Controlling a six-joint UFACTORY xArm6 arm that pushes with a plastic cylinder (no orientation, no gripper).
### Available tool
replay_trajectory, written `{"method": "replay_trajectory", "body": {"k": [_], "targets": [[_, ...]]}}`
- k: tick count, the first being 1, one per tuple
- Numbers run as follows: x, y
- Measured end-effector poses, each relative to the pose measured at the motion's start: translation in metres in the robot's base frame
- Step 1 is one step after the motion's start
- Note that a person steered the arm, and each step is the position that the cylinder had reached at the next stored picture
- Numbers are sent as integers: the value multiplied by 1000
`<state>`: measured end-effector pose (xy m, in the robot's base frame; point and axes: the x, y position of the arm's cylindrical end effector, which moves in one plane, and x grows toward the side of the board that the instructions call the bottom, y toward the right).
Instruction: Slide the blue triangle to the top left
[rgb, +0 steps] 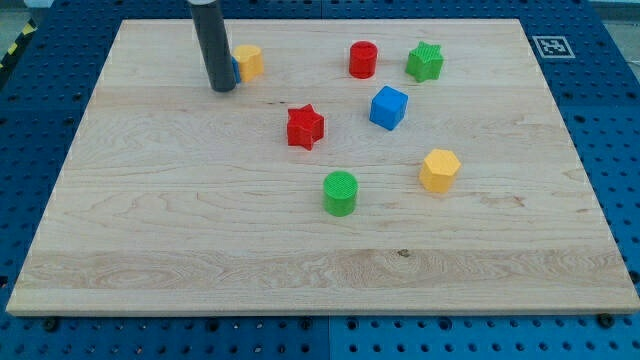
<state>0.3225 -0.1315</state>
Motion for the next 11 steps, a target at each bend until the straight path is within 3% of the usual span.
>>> {"method": "replay_trajectory", "body": {"k": [4,6,9,10,11], "targets": [[-14,43],[-36,-18],[-70,-41],[-69,-40],[-42,2]]}}
